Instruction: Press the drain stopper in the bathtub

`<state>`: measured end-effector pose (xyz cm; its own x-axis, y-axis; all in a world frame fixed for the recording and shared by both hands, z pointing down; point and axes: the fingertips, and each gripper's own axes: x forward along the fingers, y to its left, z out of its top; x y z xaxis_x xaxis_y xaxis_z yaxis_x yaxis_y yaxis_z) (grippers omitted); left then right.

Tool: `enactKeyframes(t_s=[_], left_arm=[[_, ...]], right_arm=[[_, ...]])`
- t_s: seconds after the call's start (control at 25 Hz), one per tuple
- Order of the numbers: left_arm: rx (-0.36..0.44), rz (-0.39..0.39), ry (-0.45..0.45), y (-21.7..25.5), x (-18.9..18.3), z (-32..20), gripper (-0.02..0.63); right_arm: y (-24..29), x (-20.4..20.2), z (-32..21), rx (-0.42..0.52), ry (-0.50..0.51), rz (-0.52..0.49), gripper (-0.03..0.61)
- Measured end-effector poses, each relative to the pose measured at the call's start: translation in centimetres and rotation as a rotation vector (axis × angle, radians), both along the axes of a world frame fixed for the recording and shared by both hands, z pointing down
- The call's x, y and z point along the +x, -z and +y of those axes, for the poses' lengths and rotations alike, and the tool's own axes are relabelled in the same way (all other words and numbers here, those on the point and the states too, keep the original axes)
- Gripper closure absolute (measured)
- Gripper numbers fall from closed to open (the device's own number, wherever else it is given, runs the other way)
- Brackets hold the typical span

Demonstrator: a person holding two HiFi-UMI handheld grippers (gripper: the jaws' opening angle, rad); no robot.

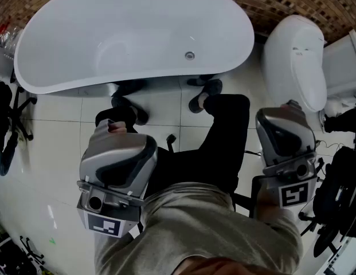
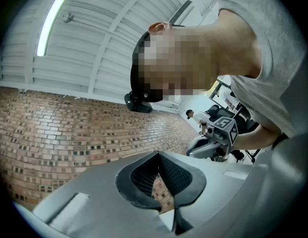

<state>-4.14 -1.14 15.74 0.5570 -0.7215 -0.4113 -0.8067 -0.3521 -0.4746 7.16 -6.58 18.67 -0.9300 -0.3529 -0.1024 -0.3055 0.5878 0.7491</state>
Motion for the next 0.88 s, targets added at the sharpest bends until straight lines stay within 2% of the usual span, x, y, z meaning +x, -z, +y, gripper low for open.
enactKeyframes(t_s=[0.24, 0.64, 0.88], left_arm=[[-0.032, 0.009, 0.023, -0.8, -2.5, -3.9, 0.612], [-0.225, 0.061, 0.102, -6.7, -7.3, -10.1, 0.612], [-0.298, 0.064, 0.148, -9.3, -9.4, -12.6, 0.612]], right_arm=[[-2.2, -2.1, -4.1, -0.051, -0.005, 0.039, 0.578], [-10.0, -4.2, -11.3, -0.278, -0.036, 0.140, 0.578], [-14.6, -5.0, -14.0, -0.369, -0.067, 0.212, 0.578]])
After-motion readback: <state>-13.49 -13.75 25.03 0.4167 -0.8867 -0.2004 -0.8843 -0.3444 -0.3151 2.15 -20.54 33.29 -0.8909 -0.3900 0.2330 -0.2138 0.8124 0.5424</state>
